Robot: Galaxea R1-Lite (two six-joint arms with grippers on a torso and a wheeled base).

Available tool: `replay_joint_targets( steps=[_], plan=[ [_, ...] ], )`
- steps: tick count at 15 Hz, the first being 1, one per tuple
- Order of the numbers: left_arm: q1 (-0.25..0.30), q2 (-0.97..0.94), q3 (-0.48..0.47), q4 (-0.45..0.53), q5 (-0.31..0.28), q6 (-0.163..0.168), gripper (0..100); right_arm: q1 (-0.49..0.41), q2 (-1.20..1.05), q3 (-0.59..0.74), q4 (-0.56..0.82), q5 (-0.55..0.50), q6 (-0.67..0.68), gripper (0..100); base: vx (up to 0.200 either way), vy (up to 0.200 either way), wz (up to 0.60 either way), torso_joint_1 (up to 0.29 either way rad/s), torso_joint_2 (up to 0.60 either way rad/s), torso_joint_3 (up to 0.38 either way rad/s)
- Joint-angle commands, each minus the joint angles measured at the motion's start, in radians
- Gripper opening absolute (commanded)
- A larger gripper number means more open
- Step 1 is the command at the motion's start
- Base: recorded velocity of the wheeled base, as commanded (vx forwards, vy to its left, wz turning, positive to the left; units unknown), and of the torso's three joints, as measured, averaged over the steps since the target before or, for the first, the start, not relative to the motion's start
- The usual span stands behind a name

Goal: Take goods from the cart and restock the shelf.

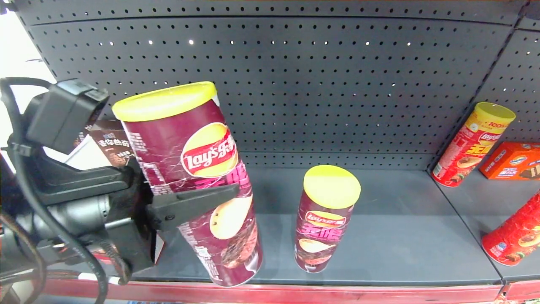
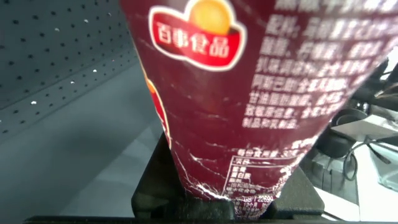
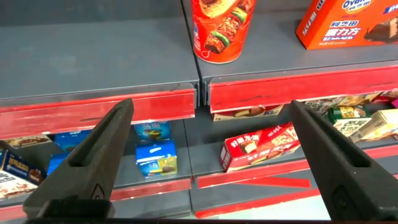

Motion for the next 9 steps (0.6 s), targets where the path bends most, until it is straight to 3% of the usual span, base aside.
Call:
replay_joint_targets(
  steps=[1, 2, 4, 9],
  plan=[
    [-0.008, 0.133, -0.104, -0.008, -0.004, 0.008, 0, 0.000, 0.005, 0.000, -0.001, 0.000, 0.000, 100, 0.000, 0.000, 0.00, 0.000, 0.00, 0.000],
    [-0.005, 0.173, -0.147, -0.009, -0.002, 0.025, 0, 0.000, 0.005, 0.000, -0.001, 0.000, 0.000, 100, 0.000, 0.000, 0.00, 0.000, 0.00, 0.000],
    [0.028, 0.274, -0.220, -0.005, -0.005, 0.135, 0, 0.000, 0.005, 0.000, -0.001, 0.000, 0.000, 100, 0.000, 0.000, 0.00, 0.000, 0.00, 0.000],
    [0.050, 0.449, -0.355, -0.019, -0.034, 0.232, 0, 0.000, 0.005, 0.000, -0.001, 0.000, 0.000, 100, 0.000, 0.000, 0.00, 0.000, 0.00, 0.000]
  ],
)
